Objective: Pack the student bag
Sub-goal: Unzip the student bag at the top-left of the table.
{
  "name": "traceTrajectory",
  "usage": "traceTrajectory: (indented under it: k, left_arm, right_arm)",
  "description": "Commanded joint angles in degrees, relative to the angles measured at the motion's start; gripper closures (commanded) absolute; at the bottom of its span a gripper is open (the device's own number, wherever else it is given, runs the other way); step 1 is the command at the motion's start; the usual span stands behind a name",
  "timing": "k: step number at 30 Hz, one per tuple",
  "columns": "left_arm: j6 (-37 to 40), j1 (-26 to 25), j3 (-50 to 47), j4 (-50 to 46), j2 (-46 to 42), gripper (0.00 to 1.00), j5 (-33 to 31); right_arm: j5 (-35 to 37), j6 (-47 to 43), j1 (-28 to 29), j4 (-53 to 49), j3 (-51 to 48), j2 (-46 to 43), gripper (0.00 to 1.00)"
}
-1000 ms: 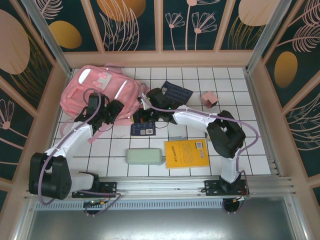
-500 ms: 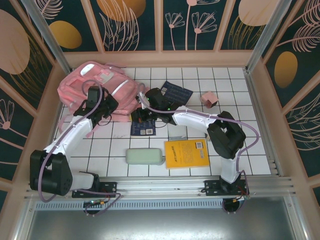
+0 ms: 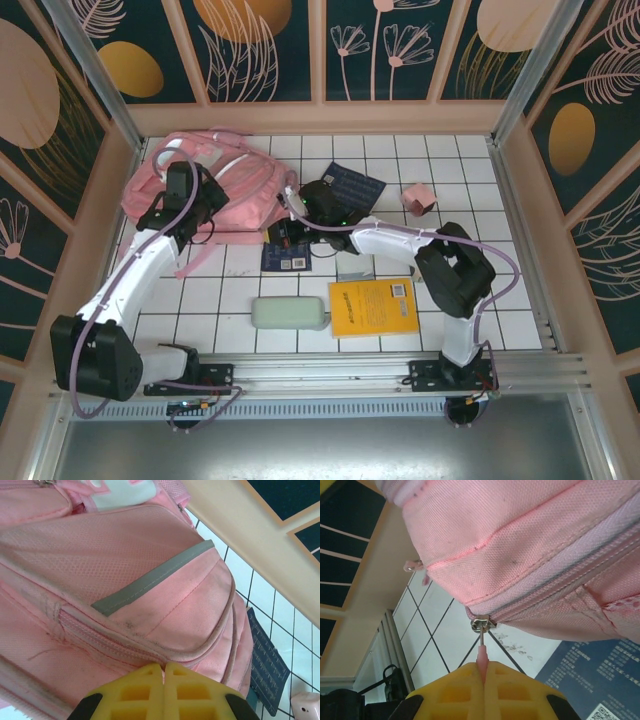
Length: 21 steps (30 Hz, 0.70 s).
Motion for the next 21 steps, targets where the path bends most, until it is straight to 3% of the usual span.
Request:
traceTrajectory:
  k: [1,5,8,11,17,21]
  left_arm:
    - [2.06,2.76,-0.14,4.68,-1.91,1.00,-8.25]
    - [2.25,3.49,0.75,4.33,-1.80,1.00,-7.28]
    - [2.50,3.49,0.51,4.41,-1.89,1.00,-6.85]
    - [3.35,3.49,0.18,5.20,-0.85,1.00,-0.80]
    - [-7.44,3.40,-8.39,4.73,-3.65,0.56,14.32]
    - [-15.98,3.40,-16.92,6.88,-8.53,0.44,20.69]
  right_arm:
    - [-2.12,0.82,-0.90,-4.29,-1.49,-1.26,1.00]
    - [0.64,0.73,-2.22,-4.86,-2.85,-2.49,1.00]
    - [-1.29,2.27,-4.03,-2.77,-4.03,-3.36,1.00]
    - [-3.10,2.60,-3.86,-2.61,-2.72,-2.90,1.00]
    - [-4.15,3.38,-2.58,-3.03,0.41,-2.29,1.00]
    - [-4.36,3.35,-2.24,-3.38,1.81,-2.11,1.00]
